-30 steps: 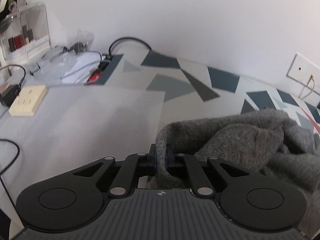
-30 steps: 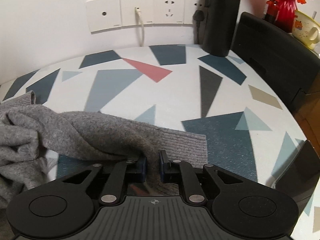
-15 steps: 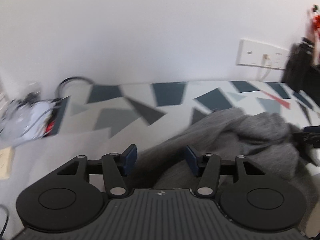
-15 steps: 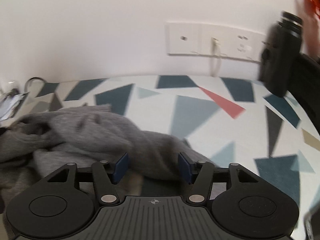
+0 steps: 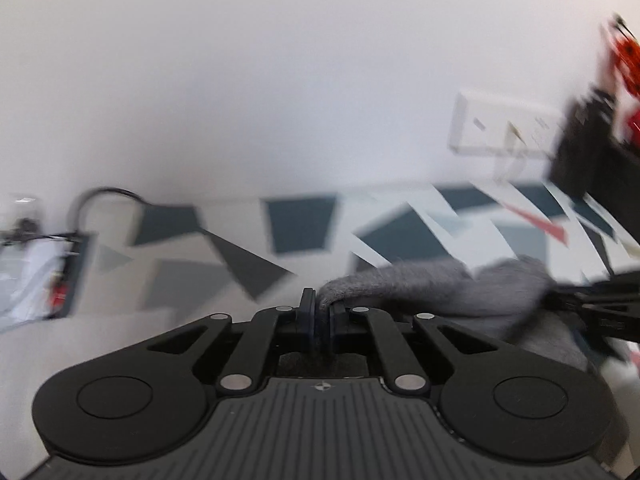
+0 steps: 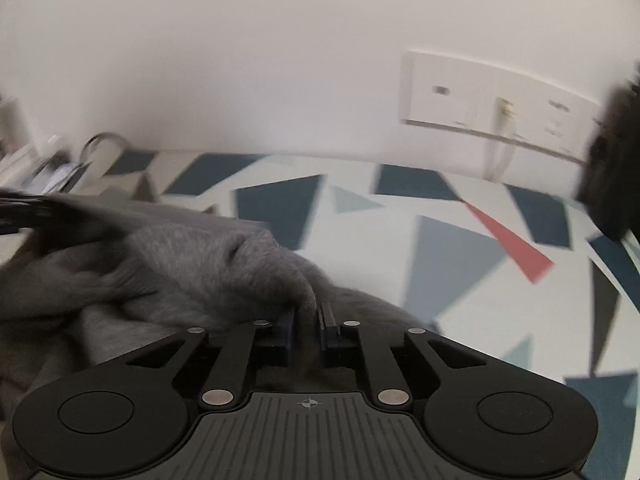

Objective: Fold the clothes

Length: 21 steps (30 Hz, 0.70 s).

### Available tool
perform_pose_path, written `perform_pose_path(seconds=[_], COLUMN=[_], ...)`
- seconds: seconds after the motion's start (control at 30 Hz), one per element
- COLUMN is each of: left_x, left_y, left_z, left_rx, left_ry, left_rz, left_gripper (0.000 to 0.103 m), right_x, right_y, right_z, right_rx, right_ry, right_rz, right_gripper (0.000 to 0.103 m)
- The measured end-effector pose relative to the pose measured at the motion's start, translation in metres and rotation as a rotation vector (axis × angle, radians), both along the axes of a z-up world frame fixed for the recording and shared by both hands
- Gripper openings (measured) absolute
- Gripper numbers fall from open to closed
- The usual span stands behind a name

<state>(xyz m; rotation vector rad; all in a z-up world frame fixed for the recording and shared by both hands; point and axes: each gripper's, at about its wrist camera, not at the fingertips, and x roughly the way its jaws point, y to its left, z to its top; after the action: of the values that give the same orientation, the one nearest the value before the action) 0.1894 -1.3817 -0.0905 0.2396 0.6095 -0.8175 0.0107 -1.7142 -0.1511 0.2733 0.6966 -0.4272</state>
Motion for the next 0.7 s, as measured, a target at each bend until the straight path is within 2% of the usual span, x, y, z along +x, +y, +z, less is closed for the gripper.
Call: perform_pose_path(seconds=[0.1,0.17,0.23,0.3,0.37,0.43,0.47,0.5,0.53,0.57,0.6,0.63,0.67,0.7], left_x=[0.014,0.024,0.025,0.023,0.021,0.018,0.015,0.010,0.004,-0.002,-0.010,-0.017,-0.023,-0.029], left_y=[0.026,0.042,0.051,0.059,0.066,0.073,0.076,0.079,0.080,0.081,0.078,0.075,0.072,0.068], left_z=[0.008,0.006,-0.004,-0.015,-0.025,-0.032,-0.032,-0.031,-0.029,-0.026,-0.022,-0.020,-0.018,-0.017], left_rx=[-0.036,-0.033,0.005,0.049,0.082,0.082,0.058,0.033,0.010,-0.006,-0.016,-0.022,-0.026,-0.019], left_ry=[-0.004,0.018,0.039,0.059,0.093,0.151,0.177,0.194,0.206,0.203,0.188,0.173,0.158,0.148], left_rz=[0.123,0.183,0.195,0.199,0.202,0.193,0.175,0.146,0.115,0.077,0.034,-0.007,-0.048,-0.082], left_gripper=[0.006,0.006,0.006,0.006,0.007,0.009,0.014,0.024,0.029,0.041,0.059,0.068,0.075,0.075], right_x=[-0.016,-0.026,-0.035,-0.043,-0.050,-0.057,-0.059,-0.061,-0.062,-0.063,-0.062,-0.062,-0.060,-0.057], right_y=[-0.019,-0.029,-0.040,-0.048,-0.047,-0.040,-0.034,-0.029,-0.024,-0.019,-0.013,-0.007,-0.003,0.001], right_z=[0.004,0.006,0.004,0.000,-0.003,-0.004,-0.003,-0.003,-0.002,-0.001,0.001,0.002,0.003,0.003], right_rx=[0.012,-0.002,0.013,0.040,0.050,0.069,0.078,0.088,0.098,0.107,0.115,0.120,0.128,0.138], right_ry=[-0.021,-0.017,0.007,0.034,0.037,0.032,0.028,0.019,0.007,-0.004,-0.013,-0.020,-0.024,-0.025], right_rz=[-0.142,-0.231,-0.287,-0.316,-0.292,-0.244,-0.214,-0.181,-0.147,-0.113,-0.083,-0.056,-0.031,-0.007], right_gripper=[0.002,0.000,0.000,0.000,0.000,0.009,0.014,0.023,0.027,0.028,0.031,0.035,0.038,0.045])
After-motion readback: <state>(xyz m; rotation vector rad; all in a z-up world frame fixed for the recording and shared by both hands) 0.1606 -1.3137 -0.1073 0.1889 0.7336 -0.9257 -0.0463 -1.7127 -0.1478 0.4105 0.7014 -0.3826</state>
